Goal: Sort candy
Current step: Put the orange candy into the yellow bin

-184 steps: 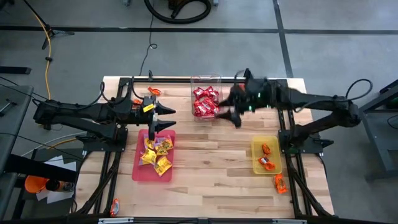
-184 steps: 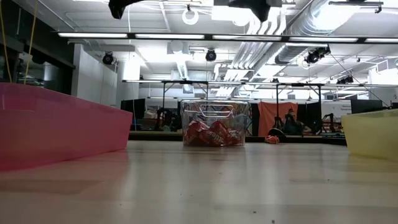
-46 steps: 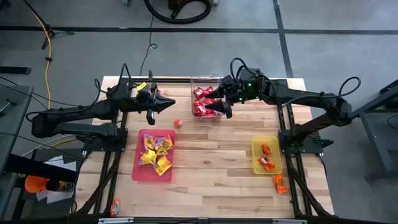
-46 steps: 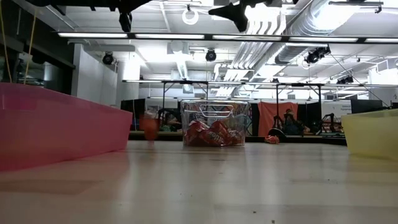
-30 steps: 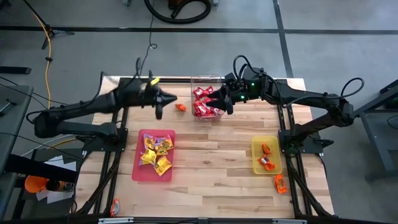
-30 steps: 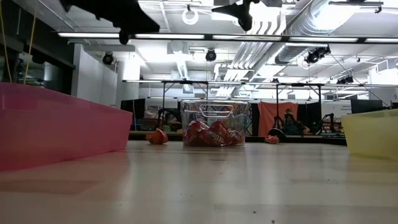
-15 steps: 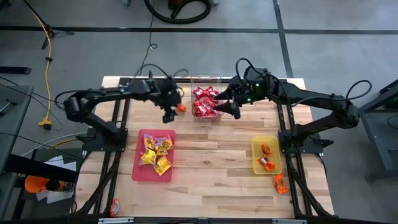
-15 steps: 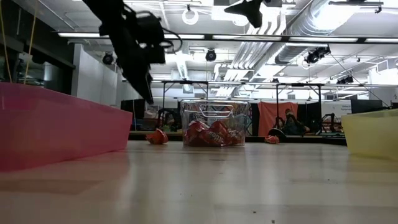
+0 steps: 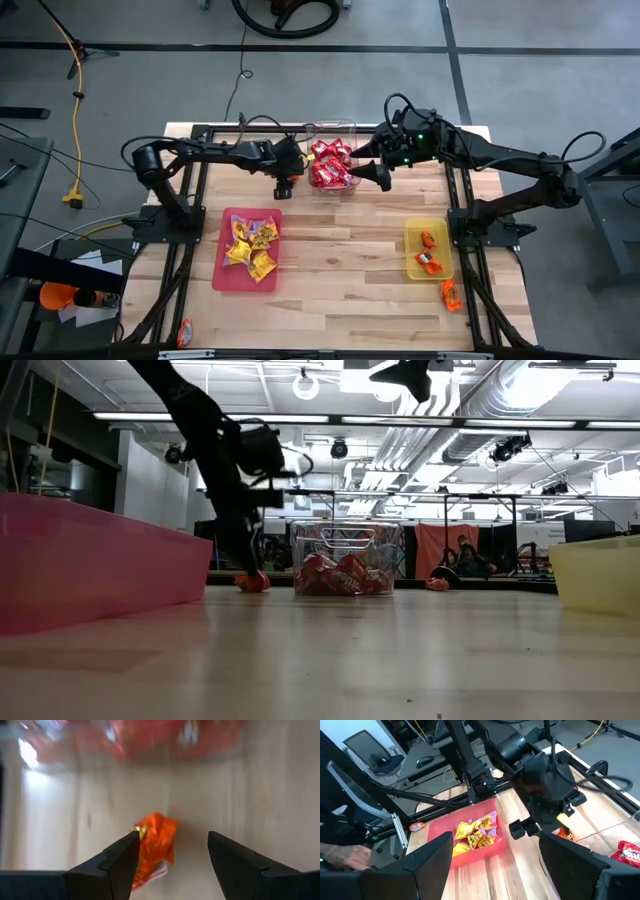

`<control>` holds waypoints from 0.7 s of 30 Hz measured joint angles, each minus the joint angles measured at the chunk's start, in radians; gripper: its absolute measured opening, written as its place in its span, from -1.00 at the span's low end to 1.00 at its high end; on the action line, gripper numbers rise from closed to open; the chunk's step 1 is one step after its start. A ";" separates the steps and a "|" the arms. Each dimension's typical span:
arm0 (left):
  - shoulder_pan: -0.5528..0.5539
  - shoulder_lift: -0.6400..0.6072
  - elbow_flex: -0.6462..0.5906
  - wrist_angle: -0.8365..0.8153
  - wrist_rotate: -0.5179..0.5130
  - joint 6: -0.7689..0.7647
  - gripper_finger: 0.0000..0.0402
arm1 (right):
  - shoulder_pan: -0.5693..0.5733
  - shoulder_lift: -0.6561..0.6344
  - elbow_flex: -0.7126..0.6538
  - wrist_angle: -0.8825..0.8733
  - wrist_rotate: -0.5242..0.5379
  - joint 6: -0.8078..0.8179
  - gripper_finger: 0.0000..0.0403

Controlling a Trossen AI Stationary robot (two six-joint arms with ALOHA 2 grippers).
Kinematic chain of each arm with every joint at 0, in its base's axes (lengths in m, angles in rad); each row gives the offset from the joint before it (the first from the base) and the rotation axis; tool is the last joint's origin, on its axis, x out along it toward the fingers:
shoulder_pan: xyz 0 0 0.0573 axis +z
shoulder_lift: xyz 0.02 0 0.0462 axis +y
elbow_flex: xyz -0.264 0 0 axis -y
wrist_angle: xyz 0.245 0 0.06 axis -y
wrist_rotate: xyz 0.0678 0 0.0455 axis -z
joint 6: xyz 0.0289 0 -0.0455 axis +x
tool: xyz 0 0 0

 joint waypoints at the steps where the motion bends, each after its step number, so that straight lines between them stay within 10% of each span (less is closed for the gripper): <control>1: 0.000 0.014 0.000 -0.006 -0.006 0.000 0.11 | 0.000 0.000 0.000 -0.001 0.001 0.000 0.45; 7: -0.007 0.046 0.000 -0.026 -0.072 -0.017 -0.01 | 0.000 0.000 0.000 -0.002 0.009 0.000 0.45; 14: -0.014 -0.057 0.000 -0.084 -0.047 -0.068 -0.89 | 0.000 0.000 0.000 -0.002 0.025 0.000 0.45; 21: -0.024 -0.309 0.000 -0.144 0.048 -0.162 -0.99 | 0.000 -0.015 0.000 -0.004 0.024 -0.035 0.45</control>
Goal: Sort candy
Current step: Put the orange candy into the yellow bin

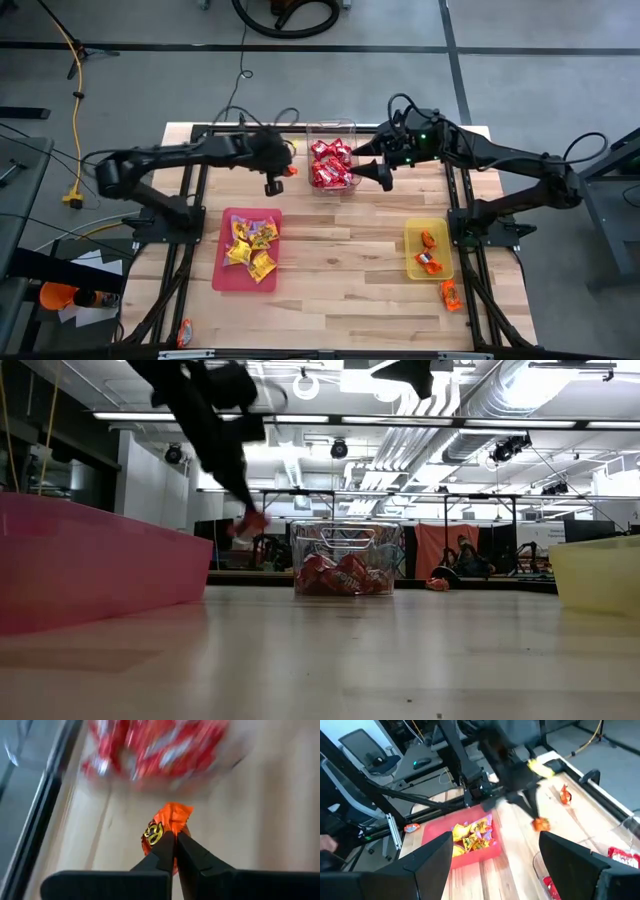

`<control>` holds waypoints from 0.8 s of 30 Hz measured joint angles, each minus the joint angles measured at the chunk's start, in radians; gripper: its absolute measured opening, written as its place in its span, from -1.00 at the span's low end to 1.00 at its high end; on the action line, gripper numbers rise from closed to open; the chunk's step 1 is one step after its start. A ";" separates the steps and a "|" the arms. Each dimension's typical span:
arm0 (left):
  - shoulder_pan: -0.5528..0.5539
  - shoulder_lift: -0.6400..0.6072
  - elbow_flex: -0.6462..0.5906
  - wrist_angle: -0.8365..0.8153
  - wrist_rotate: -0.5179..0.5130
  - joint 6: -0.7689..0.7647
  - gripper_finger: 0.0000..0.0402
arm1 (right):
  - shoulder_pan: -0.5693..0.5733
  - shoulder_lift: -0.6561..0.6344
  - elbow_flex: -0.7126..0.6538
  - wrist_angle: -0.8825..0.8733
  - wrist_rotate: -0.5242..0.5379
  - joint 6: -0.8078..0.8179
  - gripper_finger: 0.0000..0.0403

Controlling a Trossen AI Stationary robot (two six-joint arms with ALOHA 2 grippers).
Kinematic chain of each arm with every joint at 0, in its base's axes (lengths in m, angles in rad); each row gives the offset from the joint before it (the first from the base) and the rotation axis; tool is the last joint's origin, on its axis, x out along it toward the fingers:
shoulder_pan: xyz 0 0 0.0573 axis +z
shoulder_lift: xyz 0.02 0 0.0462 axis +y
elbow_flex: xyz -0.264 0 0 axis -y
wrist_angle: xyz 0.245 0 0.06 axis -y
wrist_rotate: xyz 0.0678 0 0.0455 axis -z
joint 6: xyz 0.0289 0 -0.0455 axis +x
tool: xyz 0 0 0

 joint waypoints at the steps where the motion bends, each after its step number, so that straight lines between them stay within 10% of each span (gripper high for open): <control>1: -0.005 -0.039 0.000 0.006 0.037 -0.024 -0.99 | 0.000 -0.005 0.000 0.003 0.000 -0.002 0.45; 12: -0.236 -0.225 0.000 0.427 0.145 -0.314 -1.00 | 0.124 0.037 0.001 0.124 -0.006 -0.002 0.45; 24: -0.361 -0.212 0.000 0.580 -0.004 -0.339 -1.00 | 0.218 0.097 0.001 0.175 0.199 -0.155 0.45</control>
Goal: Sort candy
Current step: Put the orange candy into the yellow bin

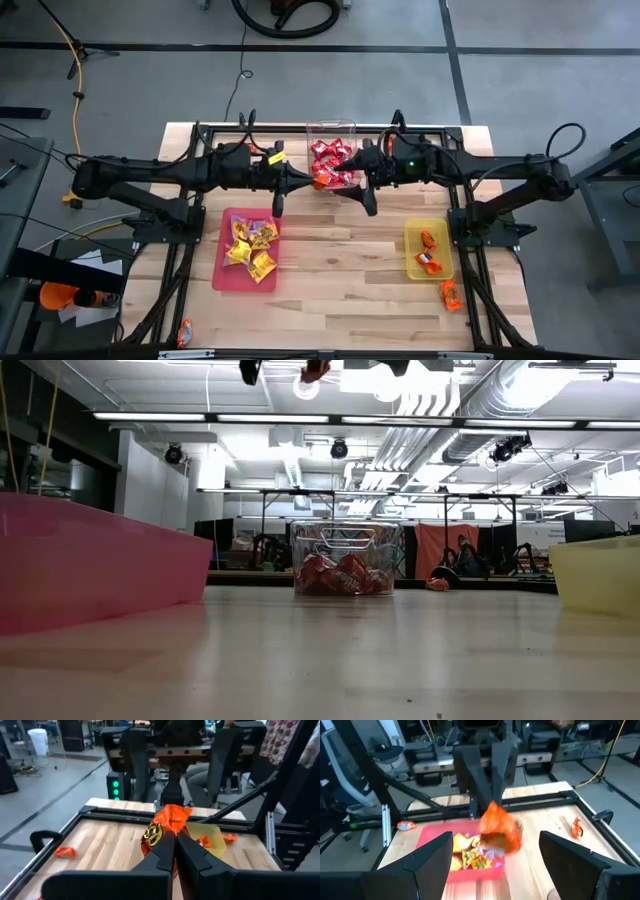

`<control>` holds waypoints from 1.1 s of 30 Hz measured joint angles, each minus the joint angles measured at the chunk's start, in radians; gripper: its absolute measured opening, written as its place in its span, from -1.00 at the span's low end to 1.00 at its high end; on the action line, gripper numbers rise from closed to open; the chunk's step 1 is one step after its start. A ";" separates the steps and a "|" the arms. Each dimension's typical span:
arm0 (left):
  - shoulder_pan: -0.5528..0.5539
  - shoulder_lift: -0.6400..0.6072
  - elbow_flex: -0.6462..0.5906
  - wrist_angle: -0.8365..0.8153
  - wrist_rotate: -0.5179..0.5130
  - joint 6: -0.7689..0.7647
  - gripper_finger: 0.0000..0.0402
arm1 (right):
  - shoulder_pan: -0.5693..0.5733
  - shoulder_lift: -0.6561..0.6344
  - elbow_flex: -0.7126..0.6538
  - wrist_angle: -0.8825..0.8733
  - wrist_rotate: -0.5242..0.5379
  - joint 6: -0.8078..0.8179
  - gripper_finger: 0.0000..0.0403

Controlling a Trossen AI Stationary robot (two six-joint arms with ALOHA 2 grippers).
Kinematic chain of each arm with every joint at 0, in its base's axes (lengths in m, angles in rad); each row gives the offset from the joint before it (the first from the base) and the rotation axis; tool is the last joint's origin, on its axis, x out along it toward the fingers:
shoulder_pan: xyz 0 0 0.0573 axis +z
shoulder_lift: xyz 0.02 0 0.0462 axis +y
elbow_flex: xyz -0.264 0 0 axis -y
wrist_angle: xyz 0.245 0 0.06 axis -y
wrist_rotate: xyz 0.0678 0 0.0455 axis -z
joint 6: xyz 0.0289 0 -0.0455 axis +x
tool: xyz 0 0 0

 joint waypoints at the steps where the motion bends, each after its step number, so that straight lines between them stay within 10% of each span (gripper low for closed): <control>1: -0.005 0.006 0.000 0.012 0.000 0.000 -1.00 | 0.000 0.007 0.001 0.012 0.005 0.001 0.45; 13: -0.011 0.026 0.000 0.017 0.000 -0.015 -1.00 | 0.000 0.066 -0.001 0.073 0.008 0.008 0.36; 27: -0.010 0.026 0.000 0.020 0.000 0.004 -1.00 | 0.000 0.066 -0.001 0.063 0.037 0.008 -0.91; 33: -0.010 0.026 0.000 0.020 0.000 0.036 -0.96 | 0.000 0.066 -0.001 0.063 0.037 0.008 -0.89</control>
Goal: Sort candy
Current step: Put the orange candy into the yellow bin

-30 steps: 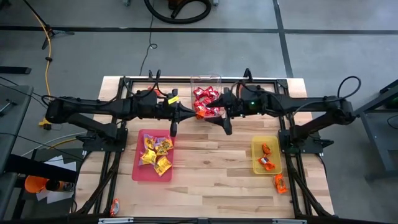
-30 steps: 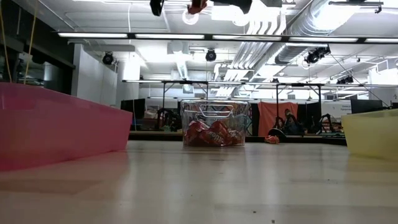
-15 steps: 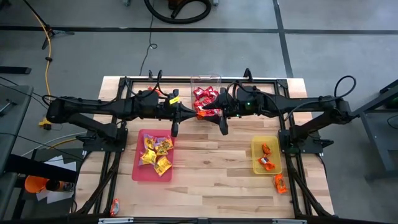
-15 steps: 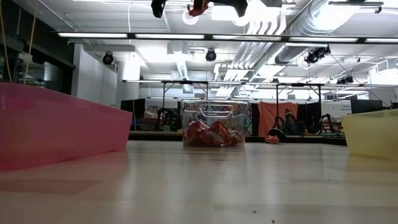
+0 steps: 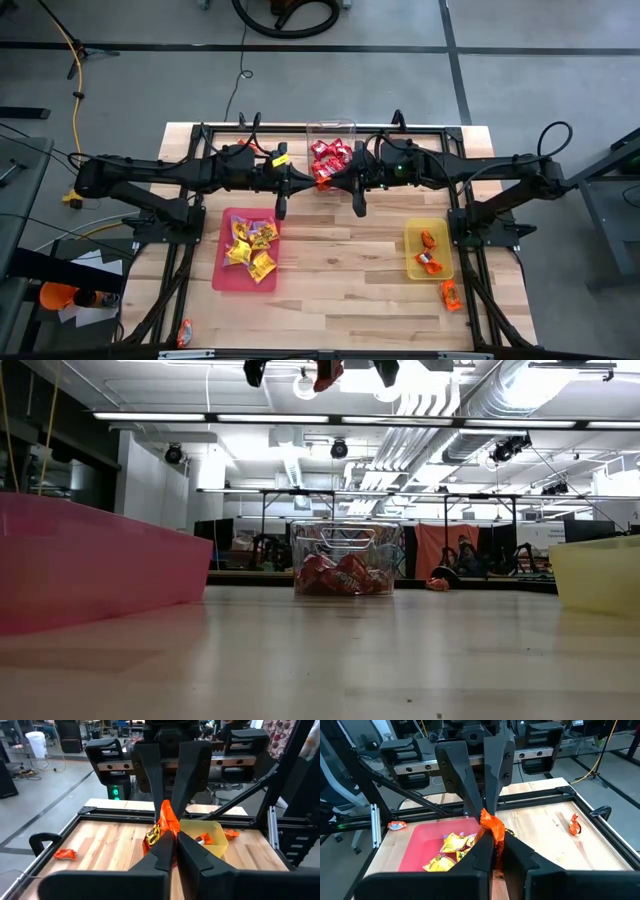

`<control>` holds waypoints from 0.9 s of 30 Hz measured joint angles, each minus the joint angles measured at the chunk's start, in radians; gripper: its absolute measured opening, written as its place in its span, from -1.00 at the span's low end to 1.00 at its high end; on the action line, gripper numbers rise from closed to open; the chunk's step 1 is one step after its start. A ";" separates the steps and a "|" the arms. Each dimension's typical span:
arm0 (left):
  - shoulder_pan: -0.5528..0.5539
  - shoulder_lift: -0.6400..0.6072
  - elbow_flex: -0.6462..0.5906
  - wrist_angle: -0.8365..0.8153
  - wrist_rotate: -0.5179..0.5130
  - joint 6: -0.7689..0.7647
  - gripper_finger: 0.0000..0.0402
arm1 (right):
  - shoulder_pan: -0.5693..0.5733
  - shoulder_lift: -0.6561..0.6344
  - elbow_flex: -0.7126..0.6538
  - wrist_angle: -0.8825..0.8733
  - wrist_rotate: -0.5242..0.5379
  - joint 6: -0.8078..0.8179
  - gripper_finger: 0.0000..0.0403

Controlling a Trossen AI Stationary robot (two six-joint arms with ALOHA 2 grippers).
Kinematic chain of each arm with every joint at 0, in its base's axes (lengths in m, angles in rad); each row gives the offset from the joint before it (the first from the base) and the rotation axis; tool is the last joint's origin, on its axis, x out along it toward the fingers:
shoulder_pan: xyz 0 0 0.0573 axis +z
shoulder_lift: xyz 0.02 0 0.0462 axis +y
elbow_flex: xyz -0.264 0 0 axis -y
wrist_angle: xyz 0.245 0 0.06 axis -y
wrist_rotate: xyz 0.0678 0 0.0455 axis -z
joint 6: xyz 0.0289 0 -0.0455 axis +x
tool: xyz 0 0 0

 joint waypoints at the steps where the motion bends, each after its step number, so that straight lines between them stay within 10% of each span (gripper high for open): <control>1: 0.000 0.000 0.000 -0.001 0.001 -0.005 -0.93 | 0.000 0.000 0.000 0.000 0.000 0.000 -0.90; 10: 0.017 -0.054 0.104 -0.351 -0.015 -0.006 -0.33 | -0.007 -0.034 0.000 -0.040 -0.001 -0.034 -0.96; 16: 0.028 -0.116 0.092 -0.596 -0.101 -0.035 -0.03 | -0.018 -0.159 0.000 -0.399 0.000 0.024 -0.98; 27: 0.031 -0.202 -0.258 -0.206 -0.032 -0.297 0.01 | 0.237 -0.386 -0.010 -1.022 0.259 0.487 -0.99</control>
